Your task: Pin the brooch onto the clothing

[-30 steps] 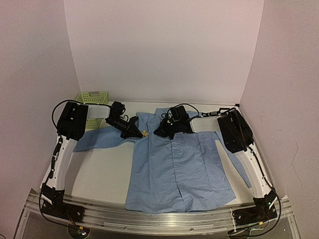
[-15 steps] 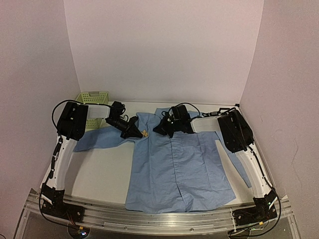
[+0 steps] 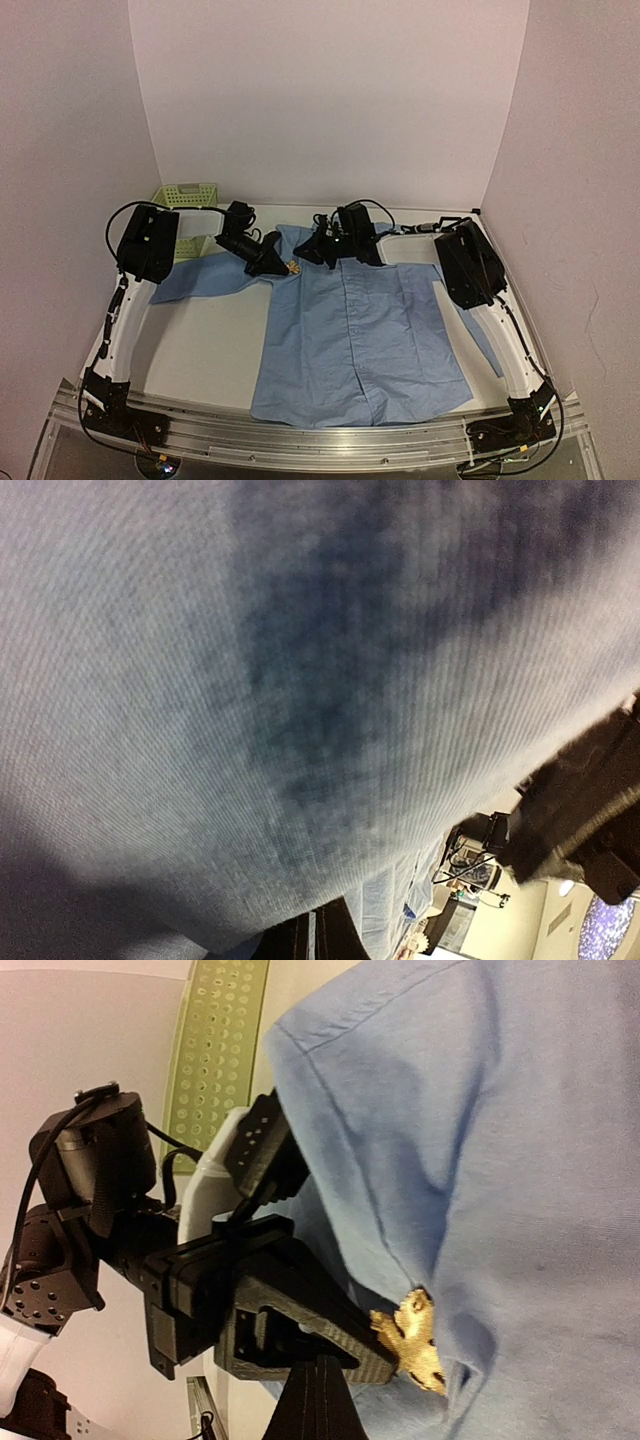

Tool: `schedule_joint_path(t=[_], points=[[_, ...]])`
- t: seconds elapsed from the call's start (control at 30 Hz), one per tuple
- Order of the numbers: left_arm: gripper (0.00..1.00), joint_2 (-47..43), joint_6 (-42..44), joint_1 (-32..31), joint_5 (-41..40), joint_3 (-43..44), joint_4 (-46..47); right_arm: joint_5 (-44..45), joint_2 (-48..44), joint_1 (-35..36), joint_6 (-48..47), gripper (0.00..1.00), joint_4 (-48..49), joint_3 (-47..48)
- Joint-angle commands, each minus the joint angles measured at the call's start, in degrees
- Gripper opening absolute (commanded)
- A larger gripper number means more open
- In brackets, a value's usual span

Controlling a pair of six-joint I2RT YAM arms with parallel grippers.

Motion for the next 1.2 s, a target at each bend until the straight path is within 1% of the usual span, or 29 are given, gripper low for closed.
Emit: schedule_joint_path(t=[0.0,0.17,0.33,0.53,0.7,0.77,0.83,1.0,1.17], points=[[0.00,1.4,1.8,-0.6,-1.1,2.4,-0.3,-0.8,1.7,0.8,1.2,0.00,2.5,2.7],[0.00,1.4,2.0,-0.7,-1.7,2.2,-0.3,-0.6,2.2,0.7,0.9,0.00,2.4,3.0],[0.00,1.2,2.2,-0.6,-2.3,1.1,-0.3,-0.6,-1.2,0.3,-4.0,0.02,0.3,4.0],[0.00,1.2,2.1,-0.6,-2.5,1.1,-0.2,3.3,-9.0,-1.4,-9.8,0.04,-3.2,-2.5],[0.00,1.1,2.5,-0.6,-2.8,1.4,-0.3,6.8,-11.0,-3.8,-10.5,0.04,-5.9,-7.0],[0.00,1.0,2.6,-0.6,-2.9,1.5,-0.3,8.5,-10.2,-4.4,-10.2,0.02,-6.7,-8.5],[0.00,1.0,2.9,-0.7,-3.1,1.6,-0.3,8.3,-8.0,-4.3,-10.0,0.01,-7.4,-7.6],[0.00,0.6,4.2,-0.7,-3.5,1.5,-0.6,6.0,-2.2,-3.7,-9.1,0.00,-7.6,-2.3],[0.00,0.7,4.5,-0.7,-3.4,1.8,-0.6,2.9,1.2,-2.2,-8.8,0.00,-7.7,1.7]])
